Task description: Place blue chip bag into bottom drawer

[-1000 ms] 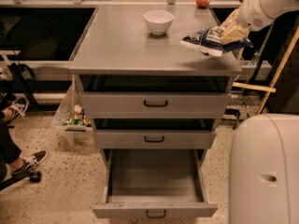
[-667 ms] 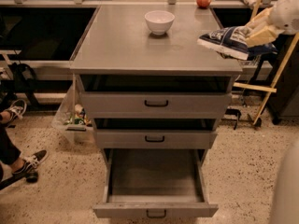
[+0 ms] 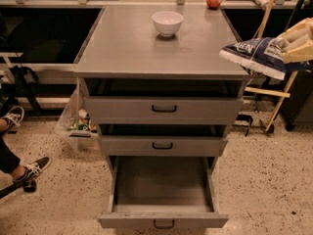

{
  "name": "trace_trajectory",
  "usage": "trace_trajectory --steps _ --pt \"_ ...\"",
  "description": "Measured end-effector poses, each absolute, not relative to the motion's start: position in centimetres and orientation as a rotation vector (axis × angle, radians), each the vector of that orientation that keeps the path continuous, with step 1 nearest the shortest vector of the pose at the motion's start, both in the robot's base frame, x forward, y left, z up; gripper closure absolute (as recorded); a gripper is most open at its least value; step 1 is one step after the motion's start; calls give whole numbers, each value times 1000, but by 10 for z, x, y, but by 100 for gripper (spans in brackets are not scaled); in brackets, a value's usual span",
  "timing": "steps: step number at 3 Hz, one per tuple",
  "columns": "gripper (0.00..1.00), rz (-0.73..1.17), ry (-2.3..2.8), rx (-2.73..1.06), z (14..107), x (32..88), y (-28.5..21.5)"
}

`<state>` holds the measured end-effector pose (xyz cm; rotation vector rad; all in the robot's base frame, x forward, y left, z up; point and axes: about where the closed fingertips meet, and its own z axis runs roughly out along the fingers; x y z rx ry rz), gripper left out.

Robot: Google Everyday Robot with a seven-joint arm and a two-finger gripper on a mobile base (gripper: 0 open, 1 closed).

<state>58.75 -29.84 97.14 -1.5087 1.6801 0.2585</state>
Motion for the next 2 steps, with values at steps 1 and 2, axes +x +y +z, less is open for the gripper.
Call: trace_trajectory --steps 1,2 --pt "100 263 1664 -1515 945 597 -287" --pt "100 219 1602 -1512 899 601 -272"
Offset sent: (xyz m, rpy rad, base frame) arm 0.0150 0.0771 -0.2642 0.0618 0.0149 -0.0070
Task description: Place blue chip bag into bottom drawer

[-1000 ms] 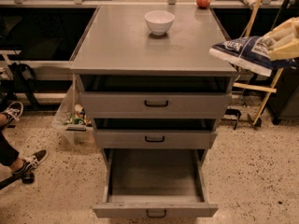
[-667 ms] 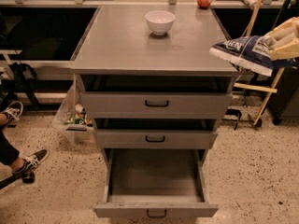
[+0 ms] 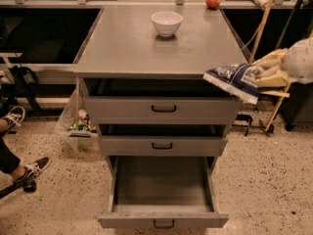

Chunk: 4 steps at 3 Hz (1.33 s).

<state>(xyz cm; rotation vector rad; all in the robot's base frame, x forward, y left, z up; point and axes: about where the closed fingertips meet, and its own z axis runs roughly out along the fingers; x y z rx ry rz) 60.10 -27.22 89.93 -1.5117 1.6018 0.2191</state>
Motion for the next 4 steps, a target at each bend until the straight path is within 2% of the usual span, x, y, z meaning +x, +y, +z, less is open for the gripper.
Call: trace_trajectory --steps 1,2,4 --pt "100 246 1617 -1486 824 605 -251" --pt "100 304 1671 -1498 770 585 -247" --pt "100 326 1685 -1509 722 583 -225"
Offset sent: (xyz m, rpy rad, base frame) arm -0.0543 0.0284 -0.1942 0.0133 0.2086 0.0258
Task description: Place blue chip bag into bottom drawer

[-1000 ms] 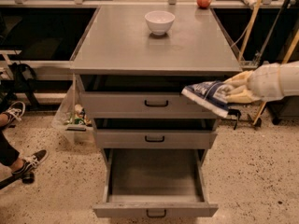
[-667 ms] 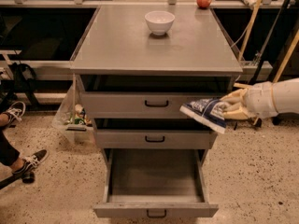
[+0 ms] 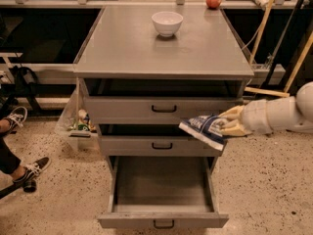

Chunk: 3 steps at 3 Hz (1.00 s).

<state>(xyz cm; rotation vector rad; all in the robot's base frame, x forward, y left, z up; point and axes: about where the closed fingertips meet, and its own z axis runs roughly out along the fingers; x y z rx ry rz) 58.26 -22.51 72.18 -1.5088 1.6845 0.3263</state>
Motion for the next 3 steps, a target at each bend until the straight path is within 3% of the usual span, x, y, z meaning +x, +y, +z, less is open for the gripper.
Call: trace_trajectory --steps 2,3 --pt "100 342 1700 -1518 645 583 -192" --pt "100 361 1744 -1473 572 554 -164"
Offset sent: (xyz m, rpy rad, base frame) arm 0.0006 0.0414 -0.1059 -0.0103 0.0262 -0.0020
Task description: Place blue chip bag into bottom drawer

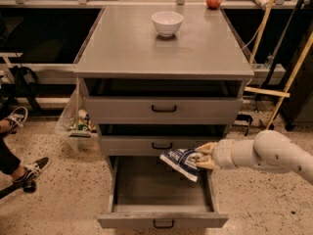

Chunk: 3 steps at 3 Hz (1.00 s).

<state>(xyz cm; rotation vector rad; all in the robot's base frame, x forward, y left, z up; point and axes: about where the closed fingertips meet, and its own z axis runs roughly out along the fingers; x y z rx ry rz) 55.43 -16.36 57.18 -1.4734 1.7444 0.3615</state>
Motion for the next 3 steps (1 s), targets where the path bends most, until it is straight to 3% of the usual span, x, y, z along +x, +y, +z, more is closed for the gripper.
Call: trace_trajectory --steps 2,3 --pt "100 374 1762 -1466 551 559 -161" --pt "100 329 1858 -1429 473 578 -176"
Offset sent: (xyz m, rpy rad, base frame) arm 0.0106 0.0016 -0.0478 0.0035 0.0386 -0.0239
